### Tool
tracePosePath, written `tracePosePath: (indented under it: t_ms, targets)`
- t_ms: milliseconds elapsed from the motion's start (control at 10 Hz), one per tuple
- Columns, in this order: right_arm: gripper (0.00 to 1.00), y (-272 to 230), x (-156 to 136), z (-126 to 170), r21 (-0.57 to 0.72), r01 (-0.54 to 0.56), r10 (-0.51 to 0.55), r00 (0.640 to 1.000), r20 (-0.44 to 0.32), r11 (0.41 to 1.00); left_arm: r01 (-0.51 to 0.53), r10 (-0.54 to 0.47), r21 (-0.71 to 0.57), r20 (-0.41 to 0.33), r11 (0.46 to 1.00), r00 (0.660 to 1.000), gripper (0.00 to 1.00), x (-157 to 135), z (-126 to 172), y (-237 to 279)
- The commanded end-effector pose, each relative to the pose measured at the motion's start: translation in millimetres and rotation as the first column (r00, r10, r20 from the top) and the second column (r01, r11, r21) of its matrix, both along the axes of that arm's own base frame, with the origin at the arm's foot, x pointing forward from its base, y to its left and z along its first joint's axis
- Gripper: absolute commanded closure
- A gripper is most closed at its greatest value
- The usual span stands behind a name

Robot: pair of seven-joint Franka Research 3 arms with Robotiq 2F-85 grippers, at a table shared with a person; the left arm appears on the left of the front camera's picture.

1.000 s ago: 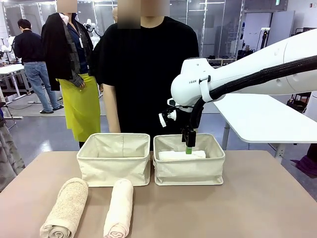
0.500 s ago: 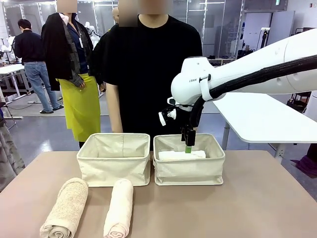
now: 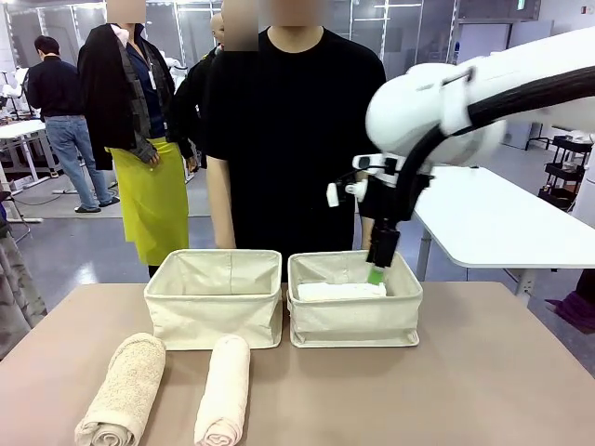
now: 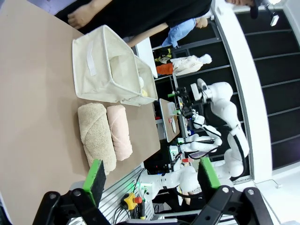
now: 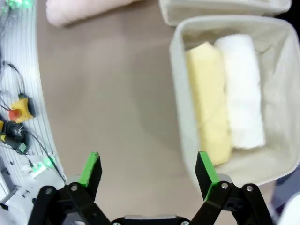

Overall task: Divide the towels into two baskets.
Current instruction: Pick up one hotel-folded towel from the bottom of the table and place it in the Fabric basket indicated by the person.

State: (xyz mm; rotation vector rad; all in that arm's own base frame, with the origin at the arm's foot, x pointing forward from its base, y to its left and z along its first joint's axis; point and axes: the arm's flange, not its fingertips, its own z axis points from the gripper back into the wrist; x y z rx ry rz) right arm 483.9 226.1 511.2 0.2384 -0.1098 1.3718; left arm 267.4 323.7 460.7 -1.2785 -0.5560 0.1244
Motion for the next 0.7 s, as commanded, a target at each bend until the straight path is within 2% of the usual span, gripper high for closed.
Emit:
tracePosePath:
  t_ms: [0,100,200,300,400,500,600]
  targets:
    - [0.00,-61,-47,-2,0.135,0.136,-0.128,0.989,-0.068,0.982,-0.001,0.001,-0.005,0.013,1.000,1.000,0.00,-3,2,1]
    - [0.00,-99,-65,-2,0.202,0.205,-0.169,0.969,-0.183,0.958,-0.001,0.001,-0.005,0.013,1.000,1.000,0.00,-3,2,1]
    - [0.00,-133,-81,-3,0.345,0.232,-0.147,0.955,-0.257,0.909,-0.001,0.001,-0.005,0.013,1.000,1.000,0.00,-3,2,1]
    - [0.00,-172,-95,-6,0.418,0.324,-0.209,0.931,-0.298,0.848,-0.001,0.001,-0.005,0.013,1.000,1.000,0.00,-3,2,1]
    - [0.00,-212,-109,-12,0.464,0.420,-0.262,0.892,-0.369,0.779,-0.001,0.001,-0.005,0.013,1.000,1.000,0.00,-3,2,1]
    - [0.00,-260,-122,-24,0.556,0.511,-0.302,0.852,-0.427,0.655,-0.001,0.001,-0.005,0.013,1.000,1.000,0.00,-3,2,1]
    - [0.00,-303,-137,-39,0.545,0.609,-0.342,0.785,-0.516,0.577,-0.001,0.001,-0.005,0.013,1.000,1.000,0.00,-3,2,1]
